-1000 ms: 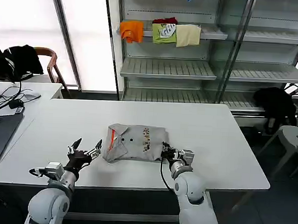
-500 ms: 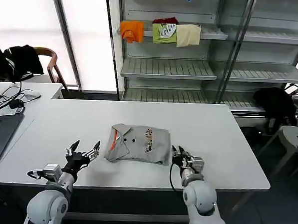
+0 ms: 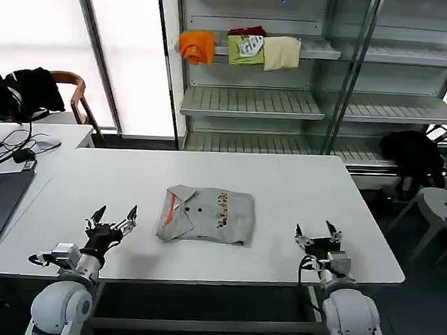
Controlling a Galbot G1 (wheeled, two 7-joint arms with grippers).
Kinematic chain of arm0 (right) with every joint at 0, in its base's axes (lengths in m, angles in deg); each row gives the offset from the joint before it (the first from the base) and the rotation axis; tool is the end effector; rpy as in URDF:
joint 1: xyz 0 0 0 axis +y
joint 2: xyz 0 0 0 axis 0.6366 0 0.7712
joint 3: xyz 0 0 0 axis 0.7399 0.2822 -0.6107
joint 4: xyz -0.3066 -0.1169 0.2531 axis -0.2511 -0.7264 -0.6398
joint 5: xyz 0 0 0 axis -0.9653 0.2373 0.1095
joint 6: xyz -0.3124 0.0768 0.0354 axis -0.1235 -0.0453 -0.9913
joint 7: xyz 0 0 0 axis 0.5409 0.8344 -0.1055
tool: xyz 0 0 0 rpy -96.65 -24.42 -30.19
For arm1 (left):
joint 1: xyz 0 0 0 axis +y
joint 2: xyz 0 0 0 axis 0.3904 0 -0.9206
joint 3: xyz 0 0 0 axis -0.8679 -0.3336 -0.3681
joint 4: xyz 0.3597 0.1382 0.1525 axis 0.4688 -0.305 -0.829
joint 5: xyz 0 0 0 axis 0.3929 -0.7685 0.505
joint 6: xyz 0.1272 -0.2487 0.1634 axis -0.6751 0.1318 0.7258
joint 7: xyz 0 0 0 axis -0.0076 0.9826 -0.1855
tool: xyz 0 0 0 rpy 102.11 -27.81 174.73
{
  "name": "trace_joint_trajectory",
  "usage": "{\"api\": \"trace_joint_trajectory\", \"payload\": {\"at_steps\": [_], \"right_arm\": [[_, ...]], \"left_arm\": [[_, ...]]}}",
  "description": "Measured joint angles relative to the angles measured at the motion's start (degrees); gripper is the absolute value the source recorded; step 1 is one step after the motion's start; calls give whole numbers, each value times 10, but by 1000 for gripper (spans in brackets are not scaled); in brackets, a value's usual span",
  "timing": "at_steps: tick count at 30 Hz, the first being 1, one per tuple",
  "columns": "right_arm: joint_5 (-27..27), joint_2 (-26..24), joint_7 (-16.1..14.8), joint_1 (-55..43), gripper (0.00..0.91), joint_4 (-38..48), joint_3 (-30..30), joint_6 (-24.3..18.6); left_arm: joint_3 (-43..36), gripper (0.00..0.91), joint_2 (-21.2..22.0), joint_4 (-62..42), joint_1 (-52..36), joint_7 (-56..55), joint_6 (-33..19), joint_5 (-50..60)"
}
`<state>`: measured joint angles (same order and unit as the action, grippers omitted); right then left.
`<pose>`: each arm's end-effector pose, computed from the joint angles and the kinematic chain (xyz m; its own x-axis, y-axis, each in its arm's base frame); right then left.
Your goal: Fold and organize the clothes.
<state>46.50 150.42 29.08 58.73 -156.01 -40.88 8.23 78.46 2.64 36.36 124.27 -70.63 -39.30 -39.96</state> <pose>0.2565 -0.0679 -0.3278 -0.9682 0.0200 0.2492 -0.0347 0.9764 -0.2132 0.2405 0.1239 -0.3296 -0.9890 0.0191 0.1469 0.0060 0.9960 -0.0892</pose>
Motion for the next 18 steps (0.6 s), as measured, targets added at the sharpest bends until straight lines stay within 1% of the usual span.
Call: {"api": "trace_joint_trajectory", "payload": {"at_steps": [4, 11, 14, 18], "right_arm": [[5, -34, -4, 6, 907, -17, -6, -4], [32, -85, -2, 4, 907, -24, -4, -18], [39, -96, -3, 1, 907, -23, -2, -25], [37, -96, -9, 0, 907, -13, -6, -34]], "left_arm": [[8, 907, 2, -5, -3, 6, -9, 1], [24, 907, 13, 1, -3, 23, -14, 23], [27, 907, 13, 4, -2, 25, -12, 30], [27, 907, 10, 0, -5, 34, -16, 36]]}}
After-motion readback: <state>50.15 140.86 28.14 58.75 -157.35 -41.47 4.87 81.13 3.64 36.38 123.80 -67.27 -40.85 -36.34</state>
